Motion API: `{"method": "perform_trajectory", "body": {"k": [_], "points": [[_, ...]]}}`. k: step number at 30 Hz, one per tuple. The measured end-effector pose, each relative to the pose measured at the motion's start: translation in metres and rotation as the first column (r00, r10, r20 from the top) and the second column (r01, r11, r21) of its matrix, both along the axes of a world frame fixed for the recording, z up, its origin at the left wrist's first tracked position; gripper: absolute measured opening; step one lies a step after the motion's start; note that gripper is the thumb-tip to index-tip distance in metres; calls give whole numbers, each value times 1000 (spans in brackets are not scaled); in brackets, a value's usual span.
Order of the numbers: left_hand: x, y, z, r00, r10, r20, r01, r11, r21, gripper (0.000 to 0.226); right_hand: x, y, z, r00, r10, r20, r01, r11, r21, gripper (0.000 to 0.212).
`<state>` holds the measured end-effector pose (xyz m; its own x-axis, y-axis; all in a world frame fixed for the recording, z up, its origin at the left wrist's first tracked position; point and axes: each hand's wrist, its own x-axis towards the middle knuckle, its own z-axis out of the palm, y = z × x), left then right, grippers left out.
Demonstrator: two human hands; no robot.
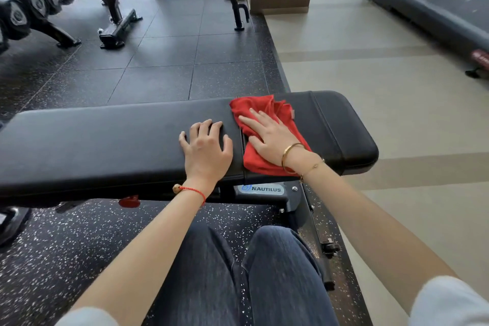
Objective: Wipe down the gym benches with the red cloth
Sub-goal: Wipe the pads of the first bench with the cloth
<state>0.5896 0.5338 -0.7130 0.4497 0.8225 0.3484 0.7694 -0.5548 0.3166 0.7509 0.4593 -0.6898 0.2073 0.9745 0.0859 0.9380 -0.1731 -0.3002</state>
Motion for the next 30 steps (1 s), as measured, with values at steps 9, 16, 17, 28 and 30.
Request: {"method": "perform_trajectory", "body": {"k": [9, 16, 17, 28, 30], "points": [[-27, 9, 10, 999, -44, 9, 44, 999, 7, 44, 27, 12, 2, 960, -281, 22, 281, 956, -83, 55], [-86, 49, 9, 994, 98, -51, -98, 995, -6, 48, -25, 71, 6, 974, -223, -43, 220, 973, -70, 52], [-92, 51, 8, 992, 113, -57, -114, 993, -24, 48, -39, 74, 6, 985, -168, -26, 166, 984, -64, 52], [-99, 55, -3, 989, 145, -34, -146, 989, -12, 55, -46, 25, -2, 999, -49, 7, 49, 999, -6, 53], [-98, 54, -4, 988, 148, -37, -148, 989, -4, 55, -42, 51, 2, 991, -130, 21, 131, 990, -62, 53]]}}
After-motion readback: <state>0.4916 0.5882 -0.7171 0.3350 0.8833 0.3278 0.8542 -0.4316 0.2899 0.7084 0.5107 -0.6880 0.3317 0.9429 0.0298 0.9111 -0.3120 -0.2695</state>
